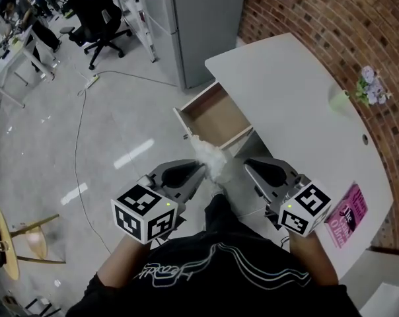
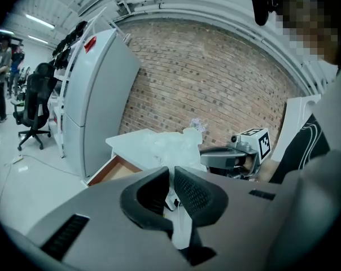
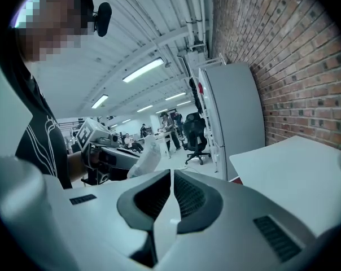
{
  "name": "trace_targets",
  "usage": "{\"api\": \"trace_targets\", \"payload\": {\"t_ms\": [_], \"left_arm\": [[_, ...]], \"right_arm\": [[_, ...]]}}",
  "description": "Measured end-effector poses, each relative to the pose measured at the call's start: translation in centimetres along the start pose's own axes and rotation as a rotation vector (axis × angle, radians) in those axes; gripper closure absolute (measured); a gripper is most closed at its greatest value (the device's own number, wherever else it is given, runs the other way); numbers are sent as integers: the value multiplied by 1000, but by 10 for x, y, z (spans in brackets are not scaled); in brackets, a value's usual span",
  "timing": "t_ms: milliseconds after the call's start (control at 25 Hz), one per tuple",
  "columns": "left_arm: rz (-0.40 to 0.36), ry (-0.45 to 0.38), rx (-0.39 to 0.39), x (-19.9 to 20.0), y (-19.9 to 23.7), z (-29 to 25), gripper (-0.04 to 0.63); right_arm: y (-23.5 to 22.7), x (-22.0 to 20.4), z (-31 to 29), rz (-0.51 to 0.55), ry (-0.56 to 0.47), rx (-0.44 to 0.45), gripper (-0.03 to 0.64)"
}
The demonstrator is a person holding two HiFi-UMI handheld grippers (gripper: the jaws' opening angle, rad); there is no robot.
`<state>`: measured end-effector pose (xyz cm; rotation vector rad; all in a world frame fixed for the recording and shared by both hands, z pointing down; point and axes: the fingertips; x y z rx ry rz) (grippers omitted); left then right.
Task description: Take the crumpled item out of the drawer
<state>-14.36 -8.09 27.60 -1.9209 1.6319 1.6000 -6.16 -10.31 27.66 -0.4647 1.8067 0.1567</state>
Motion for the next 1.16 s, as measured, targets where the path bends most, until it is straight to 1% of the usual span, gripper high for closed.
{"api": "trace_targets", "payload": {"t_ms": [160,240,320,520,720,880,1160], "left_arm": [[-8,-28,-1,-12,-26,39,549],[-9,-41,-2,-13,-33,47,549],[-12,-53,-1,-11,-35,45,549],[-20,-68,20,-11,-29,28,549],[-19,-63,15,-8,-37,36,549],[-22,-53,11,-3,-29,24,549],[-12,-41,30,12,-13,-30,549]], "right_arm": [[44,7,21,21,-1,-5,568],[55,9,24,37,-2,5,568],[54,10,24,43,-9,15,568],[39,-4,22,38,-14,31,568],[48,5,26,39,-12,26,568],[33,6,17,28,-11,24,568],[-26,-4,11,18,-5,31,568]]}}
Point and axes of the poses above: the fingertips, and each gripper's own axes: z backward along the fingers, y to its left, x out of its top, and after that the axes turned 9 degrees about z, right-handed
